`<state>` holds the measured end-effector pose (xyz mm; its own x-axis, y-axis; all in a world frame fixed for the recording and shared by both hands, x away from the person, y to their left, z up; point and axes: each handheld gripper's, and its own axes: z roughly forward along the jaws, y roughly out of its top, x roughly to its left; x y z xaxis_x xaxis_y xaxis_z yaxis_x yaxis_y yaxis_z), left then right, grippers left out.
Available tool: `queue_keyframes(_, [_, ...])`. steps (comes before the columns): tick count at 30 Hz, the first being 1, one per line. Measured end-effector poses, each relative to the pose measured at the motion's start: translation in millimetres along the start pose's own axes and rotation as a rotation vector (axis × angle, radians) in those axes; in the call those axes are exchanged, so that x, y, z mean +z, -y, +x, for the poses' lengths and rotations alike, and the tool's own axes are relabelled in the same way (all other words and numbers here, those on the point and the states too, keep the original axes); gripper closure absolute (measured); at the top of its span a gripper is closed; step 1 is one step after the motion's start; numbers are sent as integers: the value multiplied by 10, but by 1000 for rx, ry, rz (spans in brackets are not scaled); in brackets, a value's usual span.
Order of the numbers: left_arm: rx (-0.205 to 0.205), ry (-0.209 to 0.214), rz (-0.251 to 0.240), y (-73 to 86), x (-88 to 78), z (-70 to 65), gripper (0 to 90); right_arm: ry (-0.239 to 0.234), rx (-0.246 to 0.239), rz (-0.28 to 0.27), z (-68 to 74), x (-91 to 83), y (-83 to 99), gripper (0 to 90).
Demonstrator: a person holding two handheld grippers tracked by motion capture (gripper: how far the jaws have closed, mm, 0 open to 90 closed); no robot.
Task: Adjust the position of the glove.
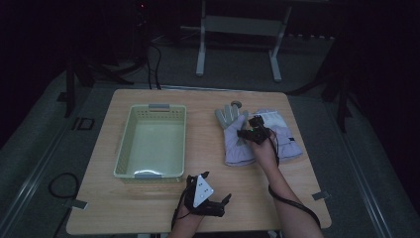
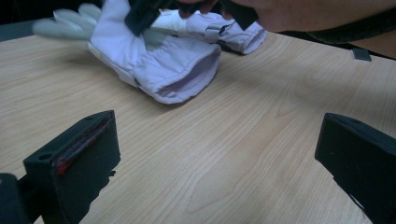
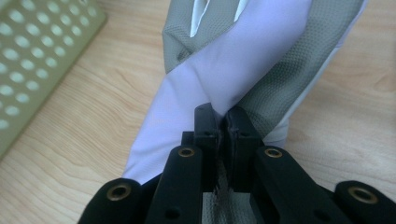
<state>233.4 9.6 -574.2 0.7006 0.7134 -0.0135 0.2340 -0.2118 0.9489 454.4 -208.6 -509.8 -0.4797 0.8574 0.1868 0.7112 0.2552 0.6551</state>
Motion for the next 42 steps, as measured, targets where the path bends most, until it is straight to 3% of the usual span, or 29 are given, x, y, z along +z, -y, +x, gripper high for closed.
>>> queue_keyframes(2, [2, -1, 0, 0, 0, 0, 3, 9, 5, -3, 40, -41, -18, 851])
queue_keyframes(3, [2, -1, 0, 0, -1, 0, 3, 13, 19, -33, 108, -135, -43, 851])
queue_keyframes(7, [-9, -2, 2, -1, 2, 9, 3, -19, 38, -92, 204, -296, -69, 850])
queue_keyframes(16, [-2, -2, 2, -1, 0, 6, 3, -13, 31, -118, 342, -491, 15, 846])
queue_keyframes(19, [0, -4, 1, -1, 0, 0, 3, -22, 53, -118, 336, -549, 116, 847])
queue_keyframes(24, [-1, -4, 2, -1, 0, 1, 3, -20, 44, -95, 355, -531, 237, 846])
queue_keyframes(30, [0, -2, 4, -1, 0, 5, 3, -46, 55, -66, 382, -359, 402, 843])
queue_keyframes(42, [0, -1, 3, -1, -1, 5, 3, -37, 56, -6, 332, -68, 386, 845])
